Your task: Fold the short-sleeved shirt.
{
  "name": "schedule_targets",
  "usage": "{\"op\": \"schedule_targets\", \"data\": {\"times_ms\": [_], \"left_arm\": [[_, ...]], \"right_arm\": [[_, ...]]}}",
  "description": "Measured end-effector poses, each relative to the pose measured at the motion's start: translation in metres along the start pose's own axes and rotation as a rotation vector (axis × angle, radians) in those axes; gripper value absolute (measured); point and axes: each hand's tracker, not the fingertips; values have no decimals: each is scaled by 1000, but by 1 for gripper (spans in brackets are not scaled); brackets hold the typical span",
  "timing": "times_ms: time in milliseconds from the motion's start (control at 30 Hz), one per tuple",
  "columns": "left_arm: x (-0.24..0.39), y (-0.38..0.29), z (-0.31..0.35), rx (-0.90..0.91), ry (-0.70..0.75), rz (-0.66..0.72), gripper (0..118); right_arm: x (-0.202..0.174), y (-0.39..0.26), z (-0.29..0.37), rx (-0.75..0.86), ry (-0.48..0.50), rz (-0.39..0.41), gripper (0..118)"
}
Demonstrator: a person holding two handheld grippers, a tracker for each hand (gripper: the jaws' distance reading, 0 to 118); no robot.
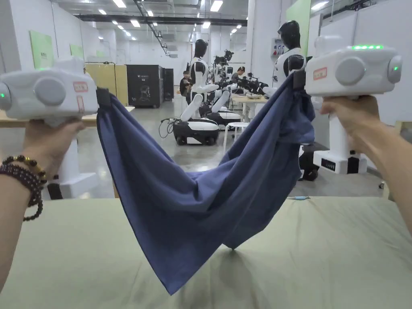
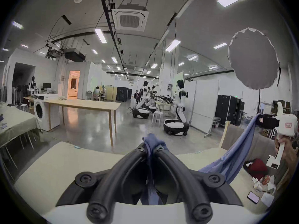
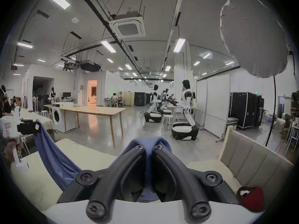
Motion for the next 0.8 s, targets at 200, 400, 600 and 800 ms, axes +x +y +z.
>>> {"op": "schedule_targets", "data": {"times_ms": [200,400,600,800], "left_arm": [[-2,-103,-9,-109,-13,16,4],[6,-146,-4,-178,-22,21,4],[11,-146,58,-159,-56,10,4],[7,-175,165,-161,-123,27,4]], "right_arm": [[5,-82,-22,-107,6,-25,4],[8,-129,-18,-166,38,5,4],[17,-134,51,-118,72,58,4],[27,-161,162,-119,115,65,4]]}}
